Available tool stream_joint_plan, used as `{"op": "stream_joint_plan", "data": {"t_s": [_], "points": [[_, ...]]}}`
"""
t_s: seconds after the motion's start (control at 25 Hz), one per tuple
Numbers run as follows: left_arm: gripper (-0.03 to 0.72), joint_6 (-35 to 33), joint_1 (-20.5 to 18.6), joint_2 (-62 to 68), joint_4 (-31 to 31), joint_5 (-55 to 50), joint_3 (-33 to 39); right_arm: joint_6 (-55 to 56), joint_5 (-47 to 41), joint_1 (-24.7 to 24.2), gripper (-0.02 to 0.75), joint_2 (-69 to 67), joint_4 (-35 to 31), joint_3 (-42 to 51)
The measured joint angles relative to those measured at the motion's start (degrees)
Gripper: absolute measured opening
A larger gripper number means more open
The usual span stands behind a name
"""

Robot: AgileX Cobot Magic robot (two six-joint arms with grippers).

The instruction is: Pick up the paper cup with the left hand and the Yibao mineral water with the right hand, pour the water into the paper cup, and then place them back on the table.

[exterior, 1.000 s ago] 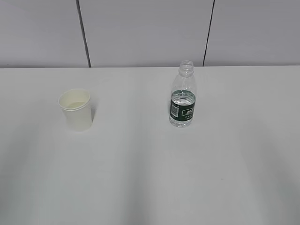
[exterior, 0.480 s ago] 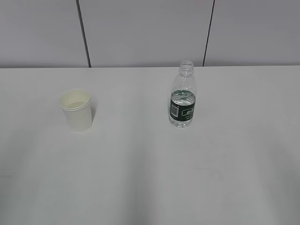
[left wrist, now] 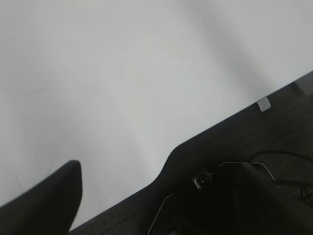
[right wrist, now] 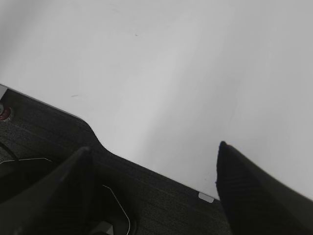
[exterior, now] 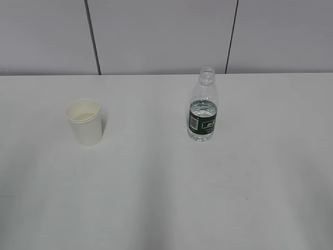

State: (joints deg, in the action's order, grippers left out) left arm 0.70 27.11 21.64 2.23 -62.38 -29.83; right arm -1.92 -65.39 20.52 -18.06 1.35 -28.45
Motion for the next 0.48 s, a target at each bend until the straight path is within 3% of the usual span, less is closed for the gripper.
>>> {"op": "stream_joint_plan", "data": {"t_s": [0.48], "points": [[0.569, 0.0, -0.4, -0.6, 0.1, 0.2, 0.0, 0.1, 0.1, -0.1, 0.573, 0.1, 0.1, 0.0]]}}
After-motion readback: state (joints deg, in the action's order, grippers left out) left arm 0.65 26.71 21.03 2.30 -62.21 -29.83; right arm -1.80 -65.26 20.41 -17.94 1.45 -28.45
